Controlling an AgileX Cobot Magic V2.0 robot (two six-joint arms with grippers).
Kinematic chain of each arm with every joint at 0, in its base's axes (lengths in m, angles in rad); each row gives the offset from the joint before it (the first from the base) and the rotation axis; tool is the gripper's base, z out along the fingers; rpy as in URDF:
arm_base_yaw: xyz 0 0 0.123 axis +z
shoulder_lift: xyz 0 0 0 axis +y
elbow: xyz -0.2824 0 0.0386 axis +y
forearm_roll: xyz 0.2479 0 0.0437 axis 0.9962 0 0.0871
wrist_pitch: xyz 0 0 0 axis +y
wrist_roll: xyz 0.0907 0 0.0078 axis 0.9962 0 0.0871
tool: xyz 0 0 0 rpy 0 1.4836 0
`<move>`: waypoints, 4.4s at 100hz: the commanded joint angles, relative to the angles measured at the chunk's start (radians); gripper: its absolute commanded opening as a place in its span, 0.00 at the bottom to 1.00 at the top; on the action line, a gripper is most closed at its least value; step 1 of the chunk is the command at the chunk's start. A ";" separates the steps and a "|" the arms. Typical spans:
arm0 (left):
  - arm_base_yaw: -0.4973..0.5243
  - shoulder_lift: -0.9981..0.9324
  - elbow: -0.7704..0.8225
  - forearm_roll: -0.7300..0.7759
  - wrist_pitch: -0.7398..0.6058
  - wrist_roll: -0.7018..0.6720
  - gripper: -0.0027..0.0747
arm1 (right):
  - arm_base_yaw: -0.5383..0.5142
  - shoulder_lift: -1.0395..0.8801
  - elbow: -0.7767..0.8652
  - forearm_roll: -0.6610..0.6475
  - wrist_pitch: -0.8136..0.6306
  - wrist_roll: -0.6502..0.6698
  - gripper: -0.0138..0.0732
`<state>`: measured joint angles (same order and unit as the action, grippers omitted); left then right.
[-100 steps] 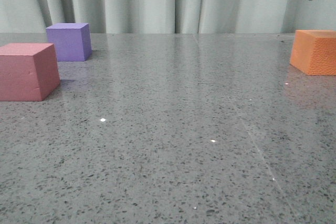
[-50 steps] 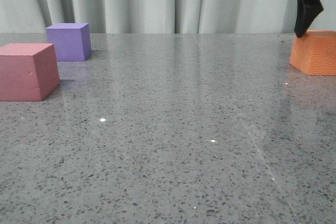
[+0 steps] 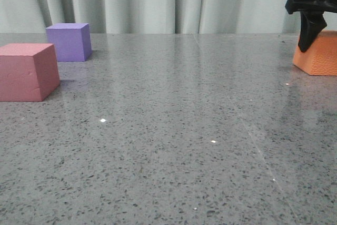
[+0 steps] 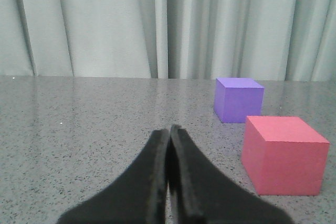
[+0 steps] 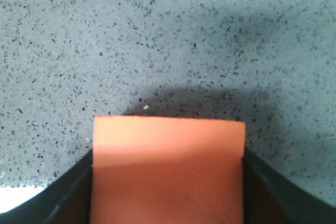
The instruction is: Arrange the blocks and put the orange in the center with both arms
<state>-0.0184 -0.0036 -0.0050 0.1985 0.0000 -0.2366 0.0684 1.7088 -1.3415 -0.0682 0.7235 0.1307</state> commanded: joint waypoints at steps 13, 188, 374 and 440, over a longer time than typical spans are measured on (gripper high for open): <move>0.001 -0.034 0.054 -0.008 -0.074 -0.004 0.02 | -0.005 -0.044 -0.033 -0.001 -0.050 -0.008 0.46; 0.001 -0.034 0.054 -0.008 -0.074 -0.004 0.02 | 0.484 0.116 -0.254 0.033 -0.038 0.413 0.88; 0.001 -0.034 0.054 -0.008 -0.074 -0.004 0.02 | 0.482 -0.852 0.268 -0.289 0.070 0.221 0.08; 0.001 -0.034 0.054 -0.008 -0.074 -0.004 0.02 | 0.241 -1.367 0.922 -0.316 -0.378 0.285 0.08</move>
<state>-0.0184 -0.0036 -0.0050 0.1985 0.0000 -0.2366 0.3803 0.4146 -0.4706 -0.4125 0.4852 0.4246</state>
